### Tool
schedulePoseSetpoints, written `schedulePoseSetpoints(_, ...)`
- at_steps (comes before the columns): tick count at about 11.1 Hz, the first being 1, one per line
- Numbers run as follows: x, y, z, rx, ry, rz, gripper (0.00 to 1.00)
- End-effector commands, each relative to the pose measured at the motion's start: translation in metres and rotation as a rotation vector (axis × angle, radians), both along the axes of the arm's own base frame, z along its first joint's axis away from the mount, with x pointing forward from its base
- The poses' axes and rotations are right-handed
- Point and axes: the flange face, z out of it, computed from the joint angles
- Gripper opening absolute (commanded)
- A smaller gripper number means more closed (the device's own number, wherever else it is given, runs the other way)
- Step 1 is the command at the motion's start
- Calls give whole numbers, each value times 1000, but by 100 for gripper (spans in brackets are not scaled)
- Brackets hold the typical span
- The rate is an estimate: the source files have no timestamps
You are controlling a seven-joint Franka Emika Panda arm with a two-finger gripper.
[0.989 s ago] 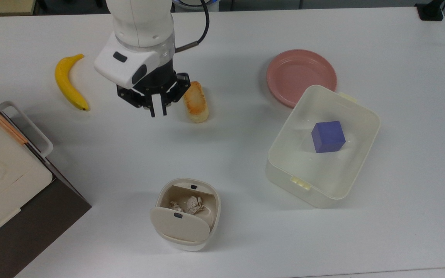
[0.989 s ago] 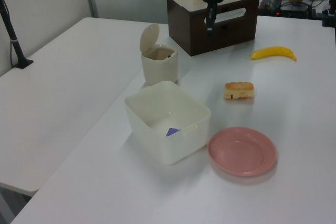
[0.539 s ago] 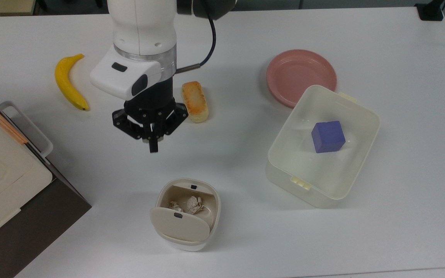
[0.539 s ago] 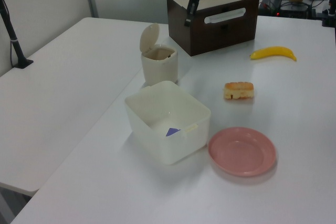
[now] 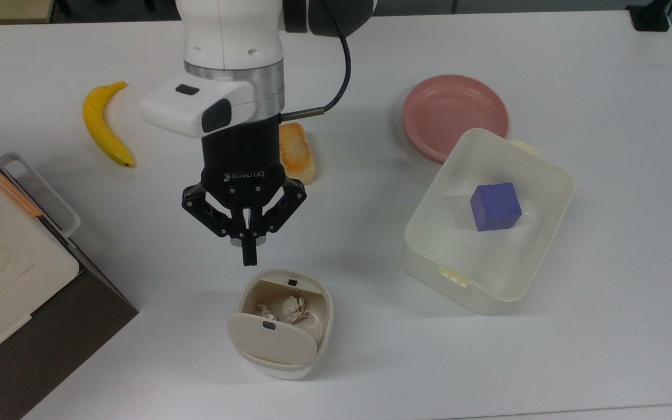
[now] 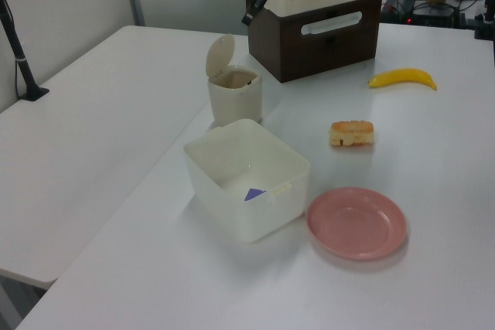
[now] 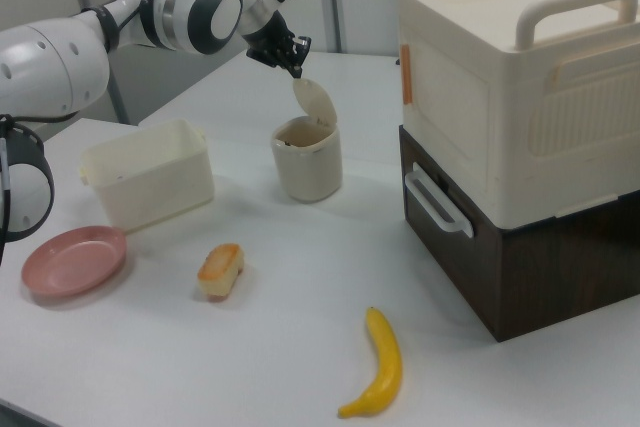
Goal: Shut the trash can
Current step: 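Move the gripper toward the open lid of the cream trash can, then lower the gripper behind the raised lid and press it forward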
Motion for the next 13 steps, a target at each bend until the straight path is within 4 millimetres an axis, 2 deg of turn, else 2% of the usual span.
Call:
schedulePoseSetpoints(1,3,6,4,71,-32,-87,0)
schedulePoseSetpoints(3,8,7,-10,90,-20,-120,0)
schedulePoseSetpoints(4,12,5,-23,85,-11,-122,0)
schedulePoseSetpoints(6,20,1,-32,76,-58,-122,0)
schedulePoseSetpoints(8,26,-6,-14,69,-115,-127,0)
schedulePoseSetpoints(11,29,-6,4,61,-231,-112,0)
schedulePoseSetpoints(13,30,-6,6,28,-279,-79,0)
